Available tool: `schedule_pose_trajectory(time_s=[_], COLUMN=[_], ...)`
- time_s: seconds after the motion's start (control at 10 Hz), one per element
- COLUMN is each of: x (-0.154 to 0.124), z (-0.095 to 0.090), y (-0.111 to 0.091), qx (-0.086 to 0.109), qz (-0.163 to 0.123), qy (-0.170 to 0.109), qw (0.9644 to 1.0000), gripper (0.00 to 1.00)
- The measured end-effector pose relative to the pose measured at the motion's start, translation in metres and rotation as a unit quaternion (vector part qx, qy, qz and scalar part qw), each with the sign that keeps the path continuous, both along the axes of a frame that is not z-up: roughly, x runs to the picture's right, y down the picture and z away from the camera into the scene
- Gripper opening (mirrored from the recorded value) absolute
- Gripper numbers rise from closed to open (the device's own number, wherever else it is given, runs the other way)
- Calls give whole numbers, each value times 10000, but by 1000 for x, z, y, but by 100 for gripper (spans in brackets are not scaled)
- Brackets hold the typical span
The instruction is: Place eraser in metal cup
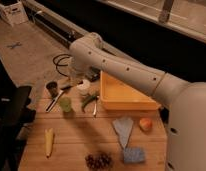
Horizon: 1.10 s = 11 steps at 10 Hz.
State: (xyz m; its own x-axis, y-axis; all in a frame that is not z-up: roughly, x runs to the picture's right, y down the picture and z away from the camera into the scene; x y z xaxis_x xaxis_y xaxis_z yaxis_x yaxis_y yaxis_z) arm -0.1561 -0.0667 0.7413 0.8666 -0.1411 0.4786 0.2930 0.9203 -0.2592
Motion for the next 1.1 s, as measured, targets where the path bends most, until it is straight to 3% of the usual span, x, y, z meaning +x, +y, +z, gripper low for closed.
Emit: schedule_pose_trajectory(time_s=[0.2, 0.5, 0.8, 1.1], x=[-35, -91, -117, -117], z=[26, 57, 82, 82], y=[-26, -48, -41, -42], qx=[35, 0, -151, -148], qz=[-151, -372, -412, -407], qy=[-130, -434, -706, -714], qw=[9998, 9984, 9965, 9965], gripper=[0, 0, 0, 0])
